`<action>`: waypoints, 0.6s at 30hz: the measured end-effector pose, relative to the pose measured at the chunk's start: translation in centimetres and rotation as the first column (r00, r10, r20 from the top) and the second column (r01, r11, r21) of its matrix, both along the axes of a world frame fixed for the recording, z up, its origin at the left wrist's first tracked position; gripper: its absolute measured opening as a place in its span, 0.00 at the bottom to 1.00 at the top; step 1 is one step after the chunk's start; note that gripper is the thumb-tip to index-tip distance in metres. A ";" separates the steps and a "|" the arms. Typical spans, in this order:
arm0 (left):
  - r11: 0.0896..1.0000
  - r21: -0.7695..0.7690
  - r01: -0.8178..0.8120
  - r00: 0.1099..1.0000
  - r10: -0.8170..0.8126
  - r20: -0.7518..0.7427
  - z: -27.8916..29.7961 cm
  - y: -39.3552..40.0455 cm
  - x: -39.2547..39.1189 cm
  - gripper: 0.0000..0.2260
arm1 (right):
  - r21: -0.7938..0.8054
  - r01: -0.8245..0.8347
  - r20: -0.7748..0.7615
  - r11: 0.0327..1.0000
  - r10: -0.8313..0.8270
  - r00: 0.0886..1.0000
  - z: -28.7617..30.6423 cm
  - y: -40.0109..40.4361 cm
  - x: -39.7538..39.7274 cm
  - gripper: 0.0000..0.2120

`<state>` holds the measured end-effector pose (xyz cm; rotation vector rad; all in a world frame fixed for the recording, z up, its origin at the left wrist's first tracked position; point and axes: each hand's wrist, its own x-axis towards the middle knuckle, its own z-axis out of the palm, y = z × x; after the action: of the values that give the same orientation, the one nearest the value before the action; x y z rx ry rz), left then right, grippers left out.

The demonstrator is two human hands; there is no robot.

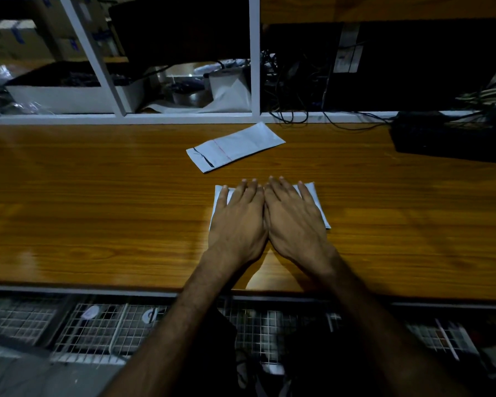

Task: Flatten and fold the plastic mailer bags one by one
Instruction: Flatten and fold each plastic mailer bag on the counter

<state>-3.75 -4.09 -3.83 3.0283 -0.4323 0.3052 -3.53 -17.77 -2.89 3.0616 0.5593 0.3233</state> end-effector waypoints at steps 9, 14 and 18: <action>0.994 0.053 -0.095 0.994 0.098 -0.050 0.3 -0.4 0.0 0.28 | 0.021 0.021 0.010 1.000 -0.022 1.000 -0.1 0.1 0.1 0.41; 0.987 0.072 -0.143 0.988 0.147 -0.049 0.2 -0.5 -0.1 0.30 | 0.024 0.055 -0.003 0.998 -0.055 0.998 -0.2 0.2 0.2 0.44; 0.982 0.077 -0.170 0.984 0.174 -0.048 0.2 -0.5 -0.2 0.35 | 0.010 0.083 -0.031 0.997 -0.083 0.996 0.1 0.2 -0.1 0.43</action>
<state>-3.99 -4.56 -3.62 3.1426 -0.1818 0.2198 -3.60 -17.60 -2.81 3.0943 0.4315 0.2795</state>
